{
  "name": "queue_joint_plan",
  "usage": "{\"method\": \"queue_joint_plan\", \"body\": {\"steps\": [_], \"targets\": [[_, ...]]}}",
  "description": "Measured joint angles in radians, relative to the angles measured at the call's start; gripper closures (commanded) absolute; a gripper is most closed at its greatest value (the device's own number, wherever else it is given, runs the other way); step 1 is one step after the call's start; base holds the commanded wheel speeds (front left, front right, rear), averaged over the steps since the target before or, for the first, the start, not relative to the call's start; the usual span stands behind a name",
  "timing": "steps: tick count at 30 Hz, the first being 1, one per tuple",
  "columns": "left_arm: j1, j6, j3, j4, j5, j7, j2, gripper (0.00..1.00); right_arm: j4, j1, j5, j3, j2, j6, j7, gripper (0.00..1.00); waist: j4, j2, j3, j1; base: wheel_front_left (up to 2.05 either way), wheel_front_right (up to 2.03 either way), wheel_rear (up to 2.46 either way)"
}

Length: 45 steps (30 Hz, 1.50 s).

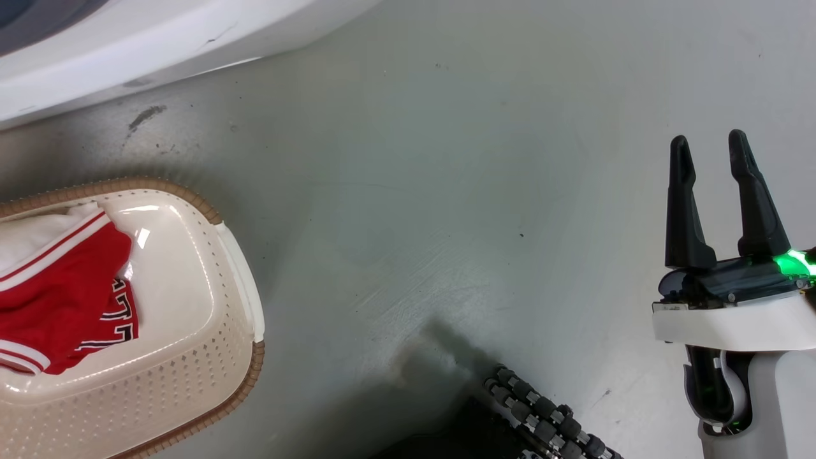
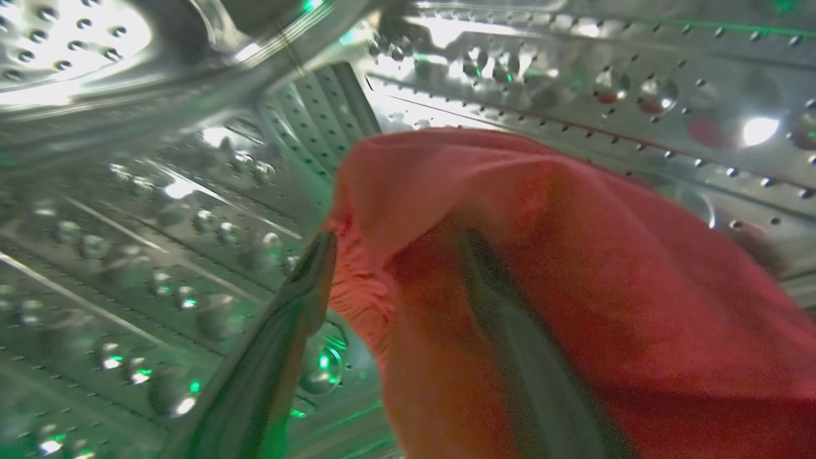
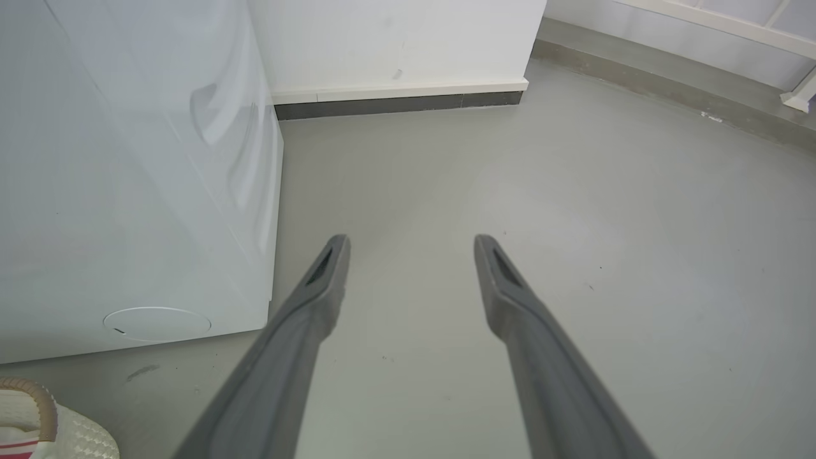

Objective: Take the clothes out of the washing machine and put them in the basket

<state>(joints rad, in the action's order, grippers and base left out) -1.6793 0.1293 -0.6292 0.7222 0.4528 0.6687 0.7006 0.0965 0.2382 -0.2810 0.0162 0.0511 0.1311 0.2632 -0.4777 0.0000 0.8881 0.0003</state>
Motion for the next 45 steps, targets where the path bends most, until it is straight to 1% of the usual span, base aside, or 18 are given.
{"method": "queue_joint_plan", "body": {"steps": [5, 9, 10, 11, 16, 21, 25, 29, 34, 40, 42, 45], "targets": [[-0.033, -0.006, -0.010, 0.117, 0.018, 0.032, -0.036, 0.00, 0.008, -0.002, -0.003, -0.004, 0.000, 0.000, 0.000, 0.00, 0.004, 0.0000, 0.019, -0.0001, 0.00, 0.00, 0.00], [-0.053, -0.006, -0.017, 0.171, 0.018, 0.022, -0.051, 0.00, 0.015, -0.002, -0.003, -0.007, 0.000, 0.000, 0.000, 0.00, 0.009, 0.0000, 0.028, -0.0002, 0.00, 0.00, 0.00], [-0.054, -0.006, -0.023, 0.181, 0.018, 0.022, -0.054, 0.62, 0.016, -0.002, -0.003, -0.007, 0.000, 0.000, 0.000, 0.00, 0.011, 0.0000, 0.030, -0.0001, 0.00, 0.00, 0.00], [-0.056, -0.005, -0.025, 0.188, 0.022, 0.014, -0.056, 1.00, 0.017, -0.002, -0.003, -0.008, 0.000, 0.000, 0.000, 0.00, 0.013, 0.0000, 0.032, -0.0001, 0.00, 0.00, 0.00], [-0.068, -0.001, -0.043, 0.200, 0.040, -0.057, -0.057, 1.00, 0.016, 0.004, 0.000, -0.005, 0.000, 0.000, 0.000, 0.00, 0.018, 0.0000, 0.034, -0.0001, 0.00, 0.00, 0.00], [-0.075, 0.000, -0.071, 0.192, 0.045, -0.186, -0.040, 1.00, 0.010, 0.030, 0.010, 0.003, 0.000, 0.000, 0.000, 0.00, 0.017, 0.0000, 0.014, -0.0002, 0.00, 0.00, 0.00], [-0.054, 0.000, -0.086, 0.169, 0.082, -0.313, -0.046, 1.00, 0.007, 0.046, 0.036, -0.013, 0.000, 0.000, 0.000, 0.00, 0.023, 0.0000, -0.014, -0.0002, 0.00, 0.00, 0.00], [0.013, 0.001, -0.087, 0.182, 0.095, -0.484, -0.058, 1.00, 0.006, 0.051, 0.078, -0.033, -0.001, 0.000, 0.000, 0.00, 0.058, 0.0000, -0.055, -0.0002, 0.00, 0.00, 0.00], [0.108, 0.001, -0.079, 0.220, 0.116, -0.655, -0.092, 1.00, 0.002, 0.049, 0.133, -0.051, -0.001, 0.000, 0.000, 0.00, 0.106, 0.0000, -0.124, -0.0002, 0.00, 0.00, 0.00], [0.288, -0.029, -0.082, 0.263, 0.127, -0.864, -0.152, 1.00, -0.014, 0.018, 0.196, -0.073, -0.001, 0.000, 0.000, 0.00, 0.163, 0.0000, -0.228, -0.0003, 0.00, 0.00, 0.00], [0.347, -0.042, -0.084, 0.262, 0.131, -0.905, -0.180, 1.00, -0.016, 0.010, 0.213, -0.076, -0.001, 0.000, 0.000, 0.00, 0.184, 0.0000, -0.265, -0.0002, 0.00, 0.00, 0.00], [0.427, -0.070, -0.075, 0.231, 0.128, -0.927, -0.203, 1.00, -0.019, 0.002, 0.233, -0.082, -0.001, 0.000, 0.000, 0.00, 0.214, 0.0000, -0.319, -0.0003, 0.00, 0.00, 0.00]]}}
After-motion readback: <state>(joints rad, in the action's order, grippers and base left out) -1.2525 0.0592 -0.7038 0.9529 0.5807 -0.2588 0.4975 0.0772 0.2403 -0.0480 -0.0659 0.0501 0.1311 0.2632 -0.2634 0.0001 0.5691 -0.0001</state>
